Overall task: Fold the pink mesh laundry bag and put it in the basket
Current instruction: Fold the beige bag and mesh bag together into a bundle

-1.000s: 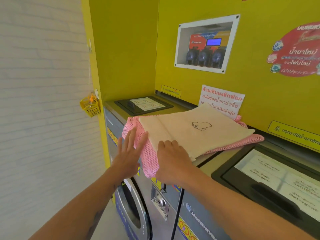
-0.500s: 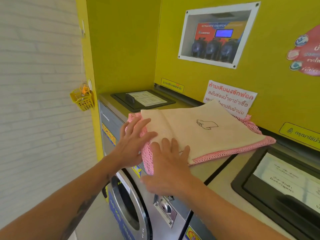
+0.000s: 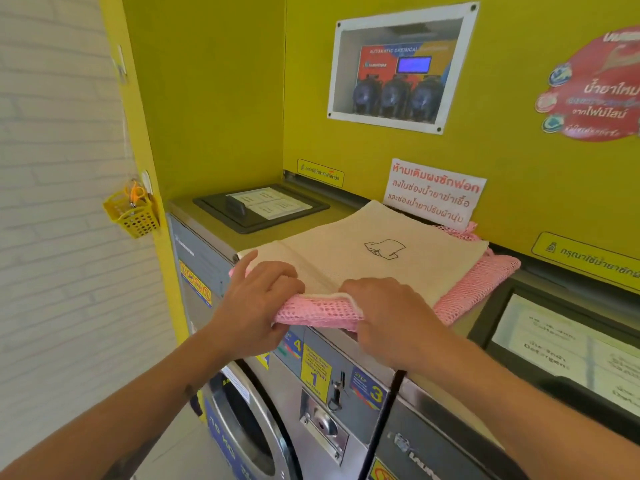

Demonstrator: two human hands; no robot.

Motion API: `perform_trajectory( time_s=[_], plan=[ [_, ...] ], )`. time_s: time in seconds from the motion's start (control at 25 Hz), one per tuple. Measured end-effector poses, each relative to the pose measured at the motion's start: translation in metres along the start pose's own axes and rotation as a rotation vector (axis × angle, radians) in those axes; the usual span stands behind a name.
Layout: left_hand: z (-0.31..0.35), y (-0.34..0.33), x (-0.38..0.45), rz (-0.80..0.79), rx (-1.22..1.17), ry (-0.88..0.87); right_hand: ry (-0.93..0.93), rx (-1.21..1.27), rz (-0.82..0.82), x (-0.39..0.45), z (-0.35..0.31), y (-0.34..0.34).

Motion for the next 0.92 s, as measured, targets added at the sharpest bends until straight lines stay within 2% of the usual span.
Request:
perform_trajectory(
  time_s=[0.12,0.36,0.48,0.56,0.64,0.76,0.84,0.92],
  plan=[
    [0.033,0.001,0.020,-0.056,-0.032,-0.029,-0.053,0.057,-0.086,-0.024,0.042,0.026],
    [0.102,0.011,0.059,-0.139,-0.062,-0.114,-0.134,0.065,-0.088,-0.086,0.110,0.056],
    [0.130,0.023,0.084,-0.192,-0.125,-0.187,-0.179,0.165,-0.299,-0.121,0.129,0.070],
    [0.149,0.035,0.100,-0.252,-0.154,-0.223,-0.166,0.116,-0.410,-0.141,0.129,0.077],
    [0.164,0.047,0.110,-0.339,-0.192,-0.173,-0.143,-0.031,-0.382,-0.154,0.120,0.075],
    [0.181,0.065,0.112,-0.531,-0.246,-0.029,-0.087,-0.167,-0.216,-0.163,0.106,0.054],
    [0.189,0.079,0.107,-0.619,-0.323,0.070,-0.013,-0.150,-0.096,-0.164,0.103,0.052],
    [0.195,0.093,0.102,-0.681,-0.436,0.175,0.029,-0.076,-0.137,-0.161,0.108,0.064]
  ],
)
Point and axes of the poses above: each hand's wrist, its own x-axis towards the middle knuckle, its own y-axis out of the back of the hand, z = x × y, the point moved 4 cm from there along x, towards the middle knuckle, and after that the axes turned 15 degrees about -y, right-handed, at the moved point
